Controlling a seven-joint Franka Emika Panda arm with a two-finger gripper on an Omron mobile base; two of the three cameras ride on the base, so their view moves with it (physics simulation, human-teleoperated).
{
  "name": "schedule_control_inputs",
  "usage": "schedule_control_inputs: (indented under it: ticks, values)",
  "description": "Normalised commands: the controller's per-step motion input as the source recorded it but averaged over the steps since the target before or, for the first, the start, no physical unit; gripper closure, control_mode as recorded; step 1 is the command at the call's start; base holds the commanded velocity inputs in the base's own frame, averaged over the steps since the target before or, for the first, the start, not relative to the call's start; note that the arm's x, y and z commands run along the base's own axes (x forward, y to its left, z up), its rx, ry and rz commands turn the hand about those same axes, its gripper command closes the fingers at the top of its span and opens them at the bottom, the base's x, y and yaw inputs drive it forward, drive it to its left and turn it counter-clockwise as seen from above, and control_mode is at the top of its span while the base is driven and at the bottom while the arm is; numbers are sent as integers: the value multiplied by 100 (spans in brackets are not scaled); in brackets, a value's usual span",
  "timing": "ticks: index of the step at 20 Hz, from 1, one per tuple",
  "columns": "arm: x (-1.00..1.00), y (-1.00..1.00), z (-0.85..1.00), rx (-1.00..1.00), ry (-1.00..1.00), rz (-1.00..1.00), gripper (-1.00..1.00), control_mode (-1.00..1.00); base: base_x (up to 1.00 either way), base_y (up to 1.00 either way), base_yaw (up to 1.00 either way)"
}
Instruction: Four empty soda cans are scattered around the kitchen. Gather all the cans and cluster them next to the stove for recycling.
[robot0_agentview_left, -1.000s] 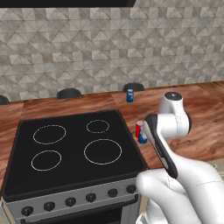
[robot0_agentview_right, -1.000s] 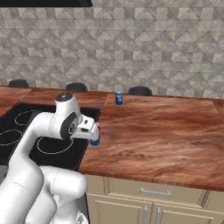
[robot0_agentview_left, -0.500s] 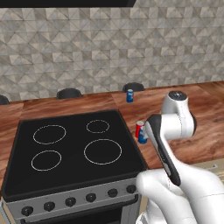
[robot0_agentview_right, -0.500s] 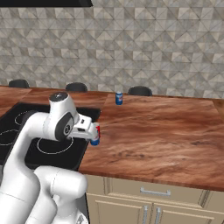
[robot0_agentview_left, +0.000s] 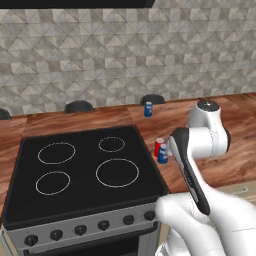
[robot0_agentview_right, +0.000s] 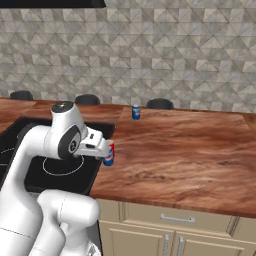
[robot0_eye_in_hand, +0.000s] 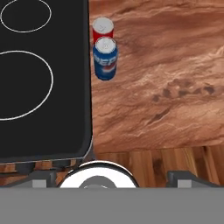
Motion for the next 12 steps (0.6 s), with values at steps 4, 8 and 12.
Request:
schedule_control_inputs:
  ticks: [4, 8, 12]
  values:
    - [0, 0, 0, 0, 0, 0, -100, 100, -72, -58, 0]
    - [0, 0, 0, 0, 0, 0, -100, 100, -86, -99, 0]
    - [0, 0, 0, 0, 0, 0, -100, 100, -43, -100, 0]
